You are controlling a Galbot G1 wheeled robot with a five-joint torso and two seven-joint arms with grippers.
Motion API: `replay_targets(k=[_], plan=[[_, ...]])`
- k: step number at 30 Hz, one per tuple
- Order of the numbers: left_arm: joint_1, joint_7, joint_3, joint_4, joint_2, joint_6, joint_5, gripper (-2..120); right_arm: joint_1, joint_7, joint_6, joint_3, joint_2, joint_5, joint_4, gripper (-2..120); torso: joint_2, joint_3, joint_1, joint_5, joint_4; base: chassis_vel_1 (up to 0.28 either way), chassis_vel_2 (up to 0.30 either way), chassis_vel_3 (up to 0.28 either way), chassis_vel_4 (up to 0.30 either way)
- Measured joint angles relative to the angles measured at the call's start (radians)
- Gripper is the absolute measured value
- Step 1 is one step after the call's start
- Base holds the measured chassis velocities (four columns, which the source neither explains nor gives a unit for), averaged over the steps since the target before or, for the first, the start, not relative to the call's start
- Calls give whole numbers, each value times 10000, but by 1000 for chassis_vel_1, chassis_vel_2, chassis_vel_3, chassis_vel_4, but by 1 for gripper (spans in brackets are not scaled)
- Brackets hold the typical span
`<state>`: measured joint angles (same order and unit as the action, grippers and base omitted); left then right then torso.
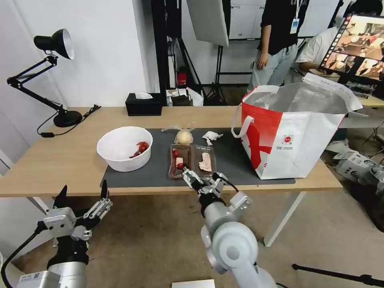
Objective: Pick up the trash from the table and place it into the takeout bag.
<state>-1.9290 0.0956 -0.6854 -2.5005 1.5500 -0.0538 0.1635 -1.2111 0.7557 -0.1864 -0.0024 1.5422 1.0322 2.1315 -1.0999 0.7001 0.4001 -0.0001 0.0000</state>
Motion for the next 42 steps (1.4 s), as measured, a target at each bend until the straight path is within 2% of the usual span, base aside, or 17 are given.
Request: replay_targets(k=[10,23,29,34,42], plan=[[43,-2,7,2,-5,0,1,100,590,1107,599,170,301,1164,-274,100,0,0,0,0,0,0,0,0,0],[72,-8,92,3,5,13,4,100,879,1316,944,499,298,1333,-608,100,0,0,0,1,0,0,0,0,0],[81,-10,98,4,31,4,3,100,1029,1383,1005,667,296,1779,-757,100,0,-1,0,1,0,0,0,0,0],[71,-13,88,5,63,-98,-28,100,1371,1356,1110,1074,296,2990,-1035,100,-1,-1,0,1,0,0,0,0,0],[62,-15,106,5,82,-158,-87,100,1505,1311,1128,1258,295,3344,-1252,100,0,-1,0,1,0,0,0,0,0]])
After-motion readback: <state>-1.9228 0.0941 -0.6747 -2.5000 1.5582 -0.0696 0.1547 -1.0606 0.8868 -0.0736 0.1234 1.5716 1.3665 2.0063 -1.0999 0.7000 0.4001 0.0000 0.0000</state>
